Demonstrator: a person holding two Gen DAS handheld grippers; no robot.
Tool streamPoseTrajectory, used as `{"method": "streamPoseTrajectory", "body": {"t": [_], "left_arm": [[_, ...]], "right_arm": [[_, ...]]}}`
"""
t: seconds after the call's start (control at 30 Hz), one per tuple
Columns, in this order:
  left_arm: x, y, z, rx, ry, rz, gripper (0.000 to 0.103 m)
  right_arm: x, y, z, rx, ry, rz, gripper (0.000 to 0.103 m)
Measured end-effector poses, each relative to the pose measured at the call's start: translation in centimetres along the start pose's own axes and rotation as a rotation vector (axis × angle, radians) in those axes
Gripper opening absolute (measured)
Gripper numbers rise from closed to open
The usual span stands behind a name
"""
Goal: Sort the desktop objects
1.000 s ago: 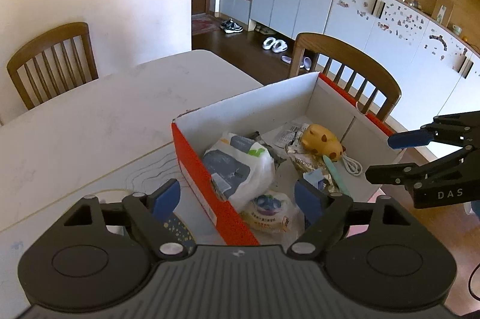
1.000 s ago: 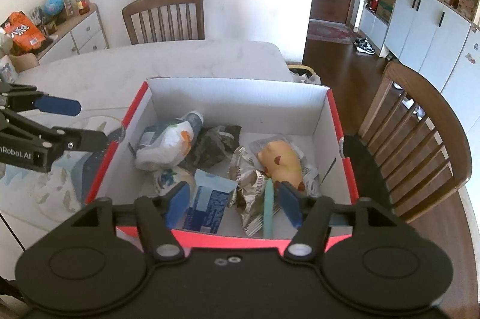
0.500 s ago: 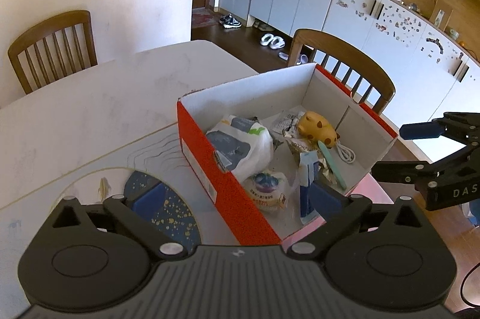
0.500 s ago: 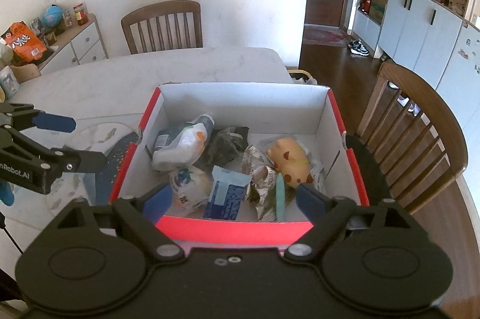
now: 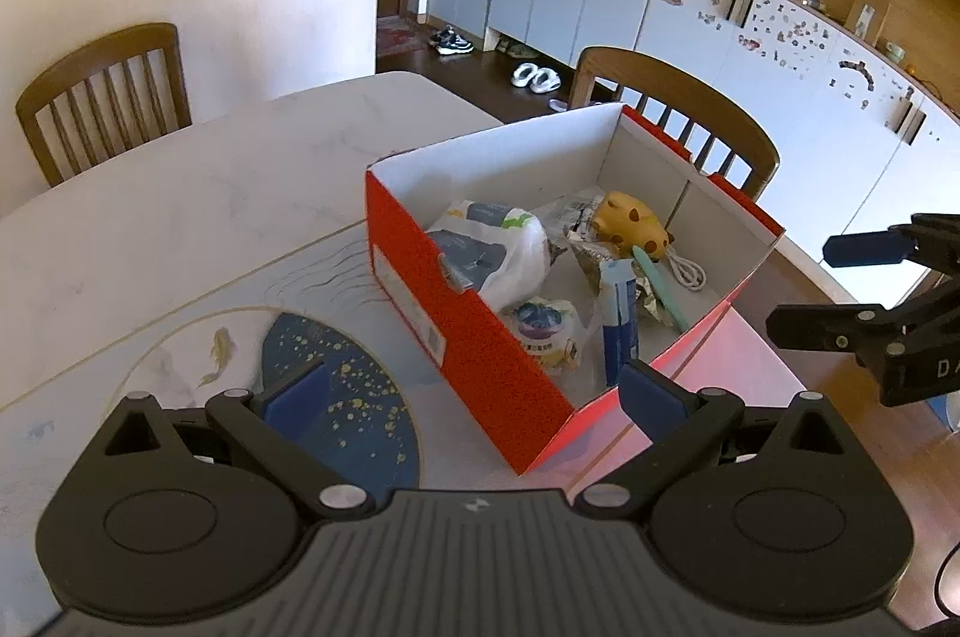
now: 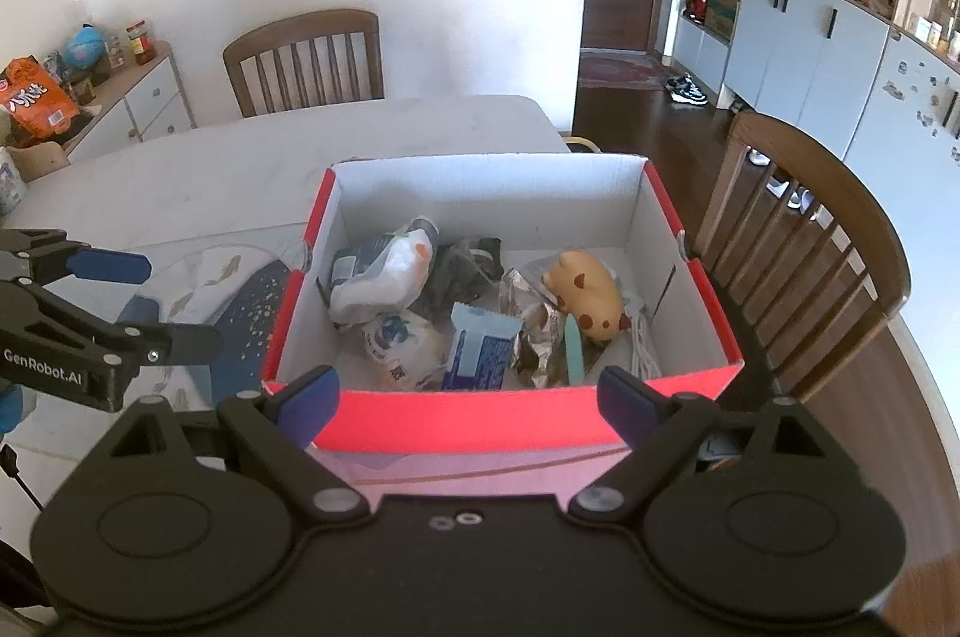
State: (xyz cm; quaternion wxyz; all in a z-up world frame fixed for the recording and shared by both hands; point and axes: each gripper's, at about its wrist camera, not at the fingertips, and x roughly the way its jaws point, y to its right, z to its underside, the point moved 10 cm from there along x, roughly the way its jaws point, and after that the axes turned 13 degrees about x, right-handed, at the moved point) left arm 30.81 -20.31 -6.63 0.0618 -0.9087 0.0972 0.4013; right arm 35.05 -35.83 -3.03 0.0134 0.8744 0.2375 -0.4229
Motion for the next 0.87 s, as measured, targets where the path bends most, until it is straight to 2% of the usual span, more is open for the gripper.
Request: {"method": "streamPoseTrajectory", "body": {"t": [0.23,0.4,0.87], "left_arm": [[-0.8,-0.1,0.7,0.022,0.004,0.009,0.103],[-1.2,-0.3,1.1,0.035,0.004,-0.011,0.103],[-1.7,-0.4,1.6,0.055,0.019,0.014,0.103]], "right_arm": [[-0.6,-0.8,0.7,0.007,0.004,0.018,0.094],[-0.8,-1.4,1.0,0.006,0.003,0.025,0.094],[-0.6,-2.1,1.5,0.008,-0.007,0.045,0.094]]}}
